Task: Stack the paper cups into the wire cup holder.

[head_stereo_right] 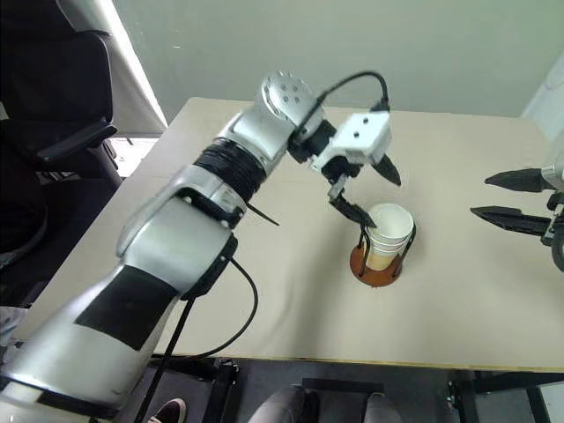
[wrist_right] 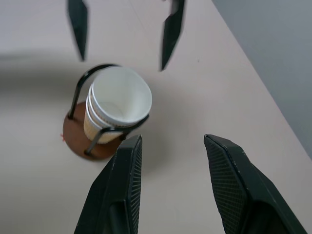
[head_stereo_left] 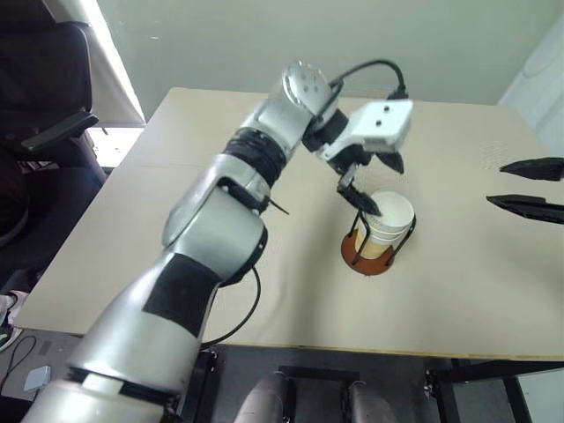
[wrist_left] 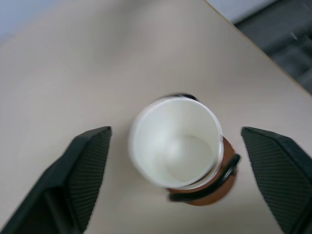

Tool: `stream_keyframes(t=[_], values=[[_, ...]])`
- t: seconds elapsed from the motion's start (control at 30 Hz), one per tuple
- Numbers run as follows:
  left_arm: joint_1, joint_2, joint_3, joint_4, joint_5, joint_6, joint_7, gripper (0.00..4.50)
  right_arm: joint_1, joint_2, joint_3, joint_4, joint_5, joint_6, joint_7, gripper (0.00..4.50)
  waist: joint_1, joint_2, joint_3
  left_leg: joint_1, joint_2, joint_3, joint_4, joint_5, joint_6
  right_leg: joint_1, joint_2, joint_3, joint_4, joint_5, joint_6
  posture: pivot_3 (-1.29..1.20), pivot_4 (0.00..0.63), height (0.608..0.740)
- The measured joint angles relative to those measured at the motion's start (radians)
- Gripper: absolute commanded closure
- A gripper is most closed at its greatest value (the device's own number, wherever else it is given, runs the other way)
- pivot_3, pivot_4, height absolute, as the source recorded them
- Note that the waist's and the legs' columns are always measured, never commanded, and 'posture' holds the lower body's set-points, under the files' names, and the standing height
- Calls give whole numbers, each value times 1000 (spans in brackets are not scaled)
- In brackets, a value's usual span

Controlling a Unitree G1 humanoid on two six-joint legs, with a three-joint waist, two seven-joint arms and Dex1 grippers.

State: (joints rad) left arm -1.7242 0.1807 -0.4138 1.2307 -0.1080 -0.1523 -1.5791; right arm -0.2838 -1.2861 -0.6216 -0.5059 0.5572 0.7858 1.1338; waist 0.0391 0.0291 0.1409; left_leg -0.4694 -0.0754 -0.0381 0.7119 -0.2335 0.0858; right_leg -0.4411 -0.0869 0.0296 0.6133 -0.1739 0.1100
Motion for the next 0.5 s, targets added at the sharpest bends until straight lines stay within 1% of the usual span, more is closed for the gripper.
stream_keyframes(t=[0.13, 0.27, 0.37, 0.4, 0.5], values=[[15, 118, 141, -9, -29, 131, 23, 27, -66, 67, 108, 39, 30, -18, -60, 2501, -8, 0, 0, 1, 0, 0, 0, 0, 0, 0, 1, 1, 1, 0, 0, 0, 150, 740], [116, 240, 254, -71, -60, 249, 92, 27, -107, 161, 201, 96, 36, -23, -119, 2501, -15, 1, -1, 2, 0, 1, 1, 0, 0, 0, 3, 1, 2, 0, 0, 0, 150, 740], [267, 323, 324, -214, -81, 334, 167, 27, -168, 259, 263, 178, 30, -22, -192, 2501, -14, 2, -1, 3, 0, 0, 4, 0, 0, 0, 6, 0, 3, 0, 0, 0, 150, 740], [352, 359, 358, -316, -96, 378, 209, 27, -208, 307, 294, 223, 24, -20, -233, 2501, -17, 2, -2, 3, 1, 0, 5, 0, 0, 0, 8, 0, 3, 1, 1, 0, 150, 740], [552, 408, 447, -555, -140, 519, 338, 27, -265, 386, 331, 364, -14, -20, -324, 2501, -15, 2, -2, 5, 1, -3, 6, 0, 0, -1, 11, -1, 2, 1, 0, 0, 150, 740]])
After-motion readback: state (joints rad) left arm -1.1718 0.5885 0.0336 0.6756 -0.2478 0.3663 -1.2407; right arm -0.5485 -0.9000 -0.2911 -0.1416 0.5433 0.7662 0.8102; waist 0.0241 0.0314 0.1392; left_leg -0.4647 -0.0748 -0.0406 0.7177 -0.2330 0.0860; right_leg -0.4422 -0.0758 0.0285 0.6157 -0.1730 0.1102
